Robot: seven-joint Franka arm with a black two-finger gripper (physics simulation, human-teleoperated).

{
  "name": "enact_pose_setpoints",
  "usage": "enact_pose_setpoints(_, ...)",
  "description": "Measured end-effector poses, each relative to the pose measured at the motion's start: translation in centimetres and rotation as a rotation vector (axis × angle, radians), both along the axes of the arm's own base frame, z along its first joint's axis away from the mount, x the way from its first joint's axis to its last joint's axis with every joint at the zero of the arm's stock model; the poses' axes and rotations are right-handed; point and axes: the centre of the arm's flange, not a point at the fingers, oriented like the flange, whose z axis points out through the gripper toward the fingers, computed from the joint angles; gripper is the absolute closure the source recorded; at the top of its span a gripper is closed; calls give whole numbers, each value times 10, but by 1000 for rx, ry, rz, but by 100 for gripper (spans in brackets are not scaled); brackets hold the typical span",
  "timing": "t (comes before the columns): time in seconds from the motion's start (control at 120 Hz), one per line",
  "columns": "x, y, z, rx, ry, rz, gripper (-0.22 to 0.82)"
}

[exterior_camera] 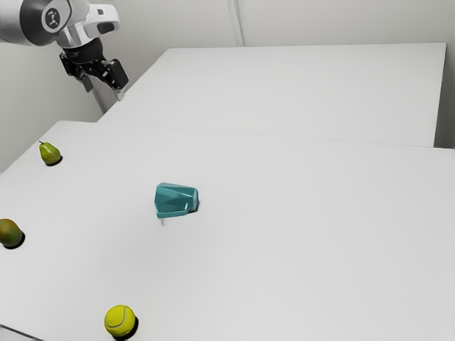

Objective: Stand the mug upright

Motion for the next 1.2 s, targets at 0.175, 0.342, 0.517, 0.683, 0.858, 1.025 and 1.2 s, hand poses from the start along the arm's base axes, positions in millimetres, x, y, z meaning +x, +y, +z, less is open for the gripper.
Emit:
enact_pose_setpoints(0.175,1,-1,-7,-1,11,-18,0)
enact_pose_setpoints(0.342,8,-3,-33,-29,47,-31,0)
enact_pose_setpoints(0.517,21,8,-83,-101,118,-7,0)
enact_pose_setpoints(0.683,24,20,-141,-302,201,66,0)
enact_pose_setpoints(0.858,16,91,-204,-498,261,258,0)
enact_pose_setpoints(1.025,26,109,-255,-634,300,346,0)
enact_pose_setpoints(1.2,37,113,-300,-737,334,404,0)
